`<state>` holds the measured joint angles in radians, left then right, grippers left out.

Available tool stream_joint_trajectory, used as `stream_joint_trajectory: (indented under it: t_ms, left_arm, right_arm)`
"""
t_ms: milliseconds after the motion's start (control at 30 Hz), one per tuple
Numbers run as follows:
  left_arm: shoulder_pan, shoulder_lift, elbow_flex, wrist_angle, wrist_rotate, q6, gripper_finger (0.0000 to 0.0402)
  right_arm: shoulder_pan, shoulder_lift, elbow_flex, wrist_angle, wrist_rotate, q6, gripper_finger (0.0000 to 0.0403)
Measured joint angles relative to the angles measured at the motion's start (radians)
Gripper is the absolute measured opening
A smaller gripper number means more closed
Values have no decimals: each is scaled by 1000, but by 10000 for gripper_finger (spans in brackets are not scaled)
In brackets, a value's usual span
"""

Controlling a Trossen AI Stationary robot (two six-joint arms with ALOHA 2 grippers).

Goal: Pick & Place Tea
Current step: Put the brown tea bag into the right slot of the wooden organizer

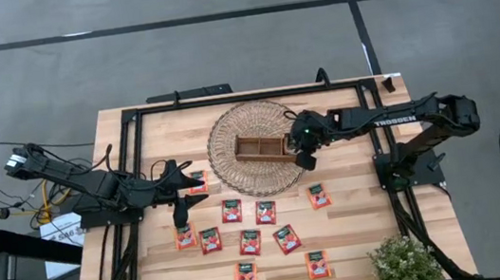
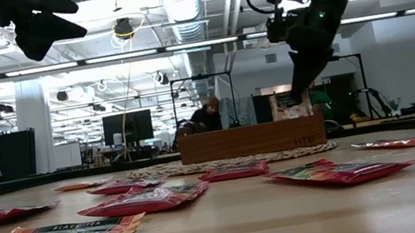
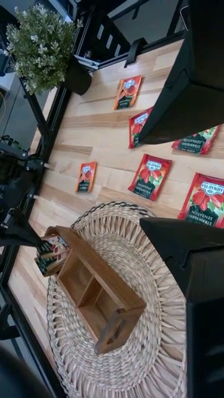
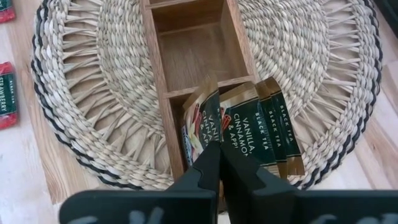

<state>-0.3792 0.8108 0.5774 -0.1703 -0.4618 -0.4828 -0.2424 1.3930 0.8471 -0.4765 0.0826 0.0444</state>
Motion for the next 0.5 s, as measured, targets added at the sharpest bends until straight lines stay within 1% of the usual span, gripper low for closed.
stream_joint_trajectory:
  t_ms: [267, 367, 500]
  left_arm:
    - [0, 0, 0, 0, 0, 0, 196]
    - [0, 0, 0, 0, 0, 0, 196]
    - [0, 0, 0, 0, 2, 0, 196]
  right_arm:
    - [0, 0, 0, -12, 17, 7, 2]
    - [-5, 0, 0, -13, 36, 7, 7]
    - [-11, 0, 0, -17, 37, 8, 19]
